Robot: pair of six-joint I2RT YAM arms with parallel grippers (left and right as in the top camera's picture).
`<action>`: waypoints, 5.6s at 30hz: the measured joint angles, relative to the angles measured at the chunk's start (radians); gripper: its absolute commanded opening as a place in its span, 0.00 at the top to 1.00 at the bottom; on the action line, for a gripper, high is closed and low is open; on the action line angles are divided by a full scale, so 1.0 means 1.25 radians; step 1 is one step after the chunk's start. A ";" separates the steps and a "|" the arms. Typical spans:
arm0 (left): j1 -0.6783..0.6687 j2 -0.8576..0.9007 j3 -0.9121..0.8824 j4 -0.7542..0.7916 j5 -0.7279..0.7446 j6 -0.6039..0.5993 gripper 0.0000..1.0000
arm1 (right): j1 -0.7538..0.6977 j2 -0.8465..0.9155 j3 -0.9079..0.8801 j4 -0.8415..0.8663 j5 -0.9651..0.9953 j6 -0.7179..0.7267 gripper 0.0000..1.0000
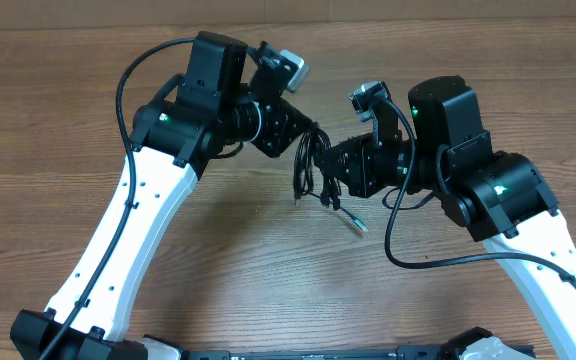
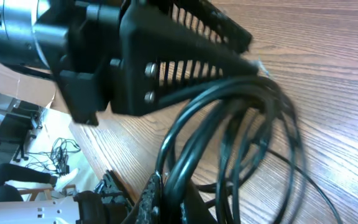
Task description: Untangle cables
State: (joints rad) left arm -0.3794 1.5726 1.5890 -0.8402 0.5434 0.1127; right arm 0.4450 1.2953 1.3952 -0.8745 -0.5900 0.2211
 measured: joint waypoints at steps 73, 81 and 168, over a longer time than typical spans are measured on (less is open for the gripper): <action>0.111 -0.301 -0.001 -0.121 0.107 -0.132 0.56 | 0.065 0.408 -0.102 0.016 0.203 0.418 0.96; 0.111 -0.301 -0.001 -0.135 0.114 -0.133 0.56 | 0.065 0.408 -0.117 0.105 0.204 0.430 0.96; -0.175 -0.202 -0.073 -0.092 -0.487 -0.030 0.53 | 0.024 0.239 0.172 -0.002 0.145 0.535 0.96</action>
State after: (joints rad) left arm -0.5980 1.3205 1.4982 -0.9554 -0.0650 0.0753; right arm 0.4751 1.5940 1.6100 -0.8768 -0.4084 0.8898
